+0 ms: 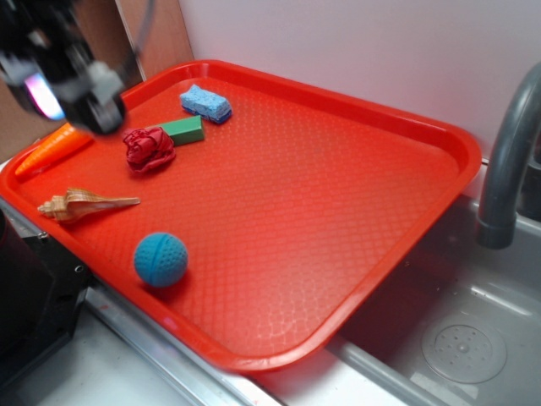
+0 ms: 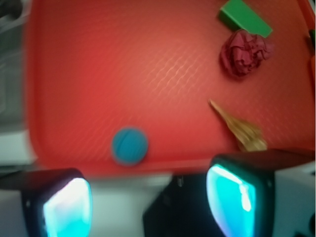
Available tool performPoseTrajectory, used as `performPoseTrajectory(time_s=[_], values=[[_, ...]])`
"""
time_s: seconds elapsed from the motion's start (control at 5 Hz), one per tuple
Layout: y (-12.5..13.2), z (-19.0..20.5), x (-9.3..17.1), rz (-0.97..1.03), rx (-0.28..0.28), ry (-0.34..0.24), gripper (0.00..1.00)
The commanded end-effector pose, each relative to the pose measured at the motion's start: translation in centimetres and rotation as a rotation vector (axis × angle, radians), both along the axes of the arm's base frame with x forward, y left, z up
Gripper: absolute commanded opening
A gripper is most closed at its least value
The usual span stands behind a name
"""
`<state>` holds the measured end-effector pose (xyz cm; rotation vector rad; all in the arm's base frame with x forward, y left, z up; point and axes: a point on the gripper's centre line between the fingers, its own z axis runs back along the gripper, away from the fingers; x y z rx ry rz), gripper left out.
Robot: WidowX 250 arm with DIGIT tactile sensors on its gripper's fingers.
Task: Grab the blue ball.
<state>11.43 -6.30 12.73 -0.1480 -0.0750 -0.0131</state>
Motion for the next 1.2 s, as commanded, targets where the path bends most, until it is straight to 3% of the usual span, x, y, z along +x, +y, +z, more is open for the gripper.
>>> performPoseTrajectory(time_s=[0.0,0.4,0.6,1.0], values=[[-1.1,-7.3,1.4,-0.075,0.083,0.013,1.00],[-1.3,-10.2,0.8,-0.096,0.053,0.060,1.00],[-2.3,-10.5,0.7,-0.068,0.022,0.048,0.00],[-0.8,-7.2,1.9,-0.070,0.081,0.053,0.00]])
